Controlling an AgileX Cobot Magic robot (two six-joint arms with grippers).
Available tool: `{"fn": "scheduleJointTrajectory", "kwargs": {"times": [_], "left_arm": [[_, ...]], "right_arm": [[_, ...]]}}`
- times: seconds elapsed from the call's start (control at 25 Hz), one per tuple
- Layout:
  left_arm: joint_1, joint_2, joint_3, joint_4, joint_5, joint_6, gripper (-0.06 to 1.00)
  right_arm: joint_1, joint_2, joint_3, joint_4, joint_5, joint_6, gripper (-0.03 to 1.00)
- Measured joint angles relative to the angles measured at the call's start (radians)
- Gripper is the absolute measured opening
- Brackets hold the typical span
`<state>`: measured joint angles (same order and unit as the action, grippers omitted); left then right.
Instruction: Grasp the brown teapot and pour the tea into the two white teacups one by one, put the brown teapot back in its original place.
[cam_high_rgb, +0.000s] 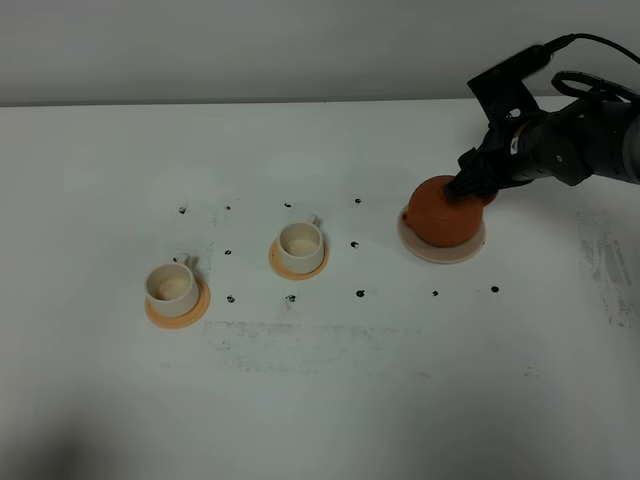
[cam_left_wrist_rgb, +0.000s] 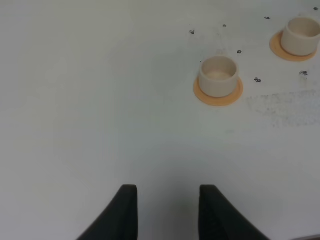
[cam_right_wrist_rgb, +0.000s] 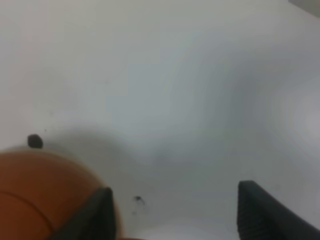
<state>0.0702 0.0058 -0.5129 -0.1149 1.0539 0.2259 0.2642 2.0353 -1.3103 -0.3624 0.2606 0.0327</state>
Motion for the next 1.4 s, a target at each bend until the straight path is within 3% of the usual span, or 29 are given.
{"fn": "scheduleJointTrajectory", "kwargs": {"times": [1.04,1.4], "left_arm": [[0.0,0.0,0.0,0.0,0.0,0.0,0.31],[0.0,0.0,0.0,0.0,0.0,0.0,0.31]], "right_arm": [[0.007,0.001,0.001,0.0,-0.052,0.015,0.52],[-0.02,0.001,0.001,-0.077,-0.102,0.047,0.51]]}}
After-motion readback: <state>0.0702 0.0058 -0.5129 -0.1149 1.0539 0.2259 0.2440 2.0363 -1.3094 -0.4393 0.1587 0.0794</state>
